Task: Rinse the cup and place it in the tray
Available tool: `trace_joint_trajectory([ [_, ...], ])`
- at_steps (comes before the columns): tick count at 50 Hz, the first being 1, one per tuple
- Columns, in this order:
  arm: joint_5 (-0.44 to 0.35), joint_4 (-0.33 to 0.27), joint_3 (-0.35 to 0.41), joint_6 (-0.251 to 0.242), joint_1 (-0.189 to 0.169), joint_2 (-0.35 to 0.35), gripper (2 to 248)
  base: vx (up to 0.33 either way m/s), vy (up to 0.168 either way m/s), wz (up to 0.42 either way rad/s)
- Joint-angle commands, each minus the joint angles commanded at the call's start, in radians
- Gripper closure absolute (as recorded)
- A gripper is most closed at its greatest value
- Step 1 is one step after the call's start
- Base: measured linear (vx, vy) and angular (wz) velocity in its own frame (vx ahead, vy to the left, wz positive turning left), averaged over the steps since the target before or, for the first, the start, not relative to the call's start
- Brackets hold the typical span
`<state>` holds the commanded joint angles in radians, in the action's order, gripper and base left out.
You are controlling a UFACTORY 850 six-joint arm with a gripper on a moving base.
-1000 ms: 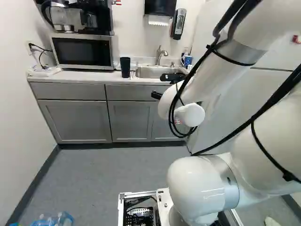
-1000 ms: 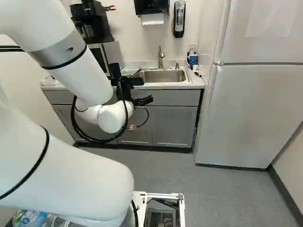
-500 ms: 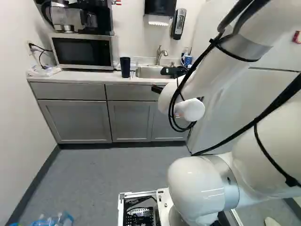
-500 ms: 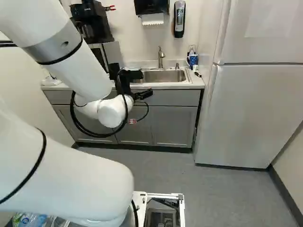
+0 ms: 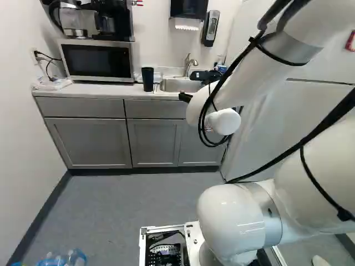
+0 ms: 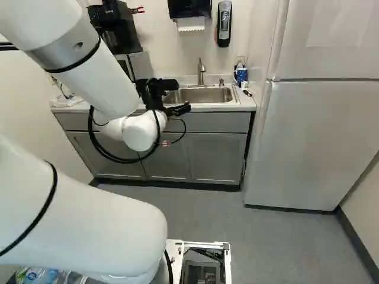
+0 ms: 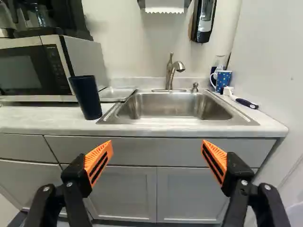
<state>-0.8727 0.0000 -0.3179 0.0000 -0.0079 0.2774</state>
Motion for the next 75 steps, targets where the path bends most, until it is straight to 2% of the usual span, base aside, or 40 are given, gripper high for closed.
trace_joint_trajectory([
  [75, 0.098, 0.000, -0.241, 0.000, 0.001, -0.083, 3, 0.000, 0.000, 0.000],
])
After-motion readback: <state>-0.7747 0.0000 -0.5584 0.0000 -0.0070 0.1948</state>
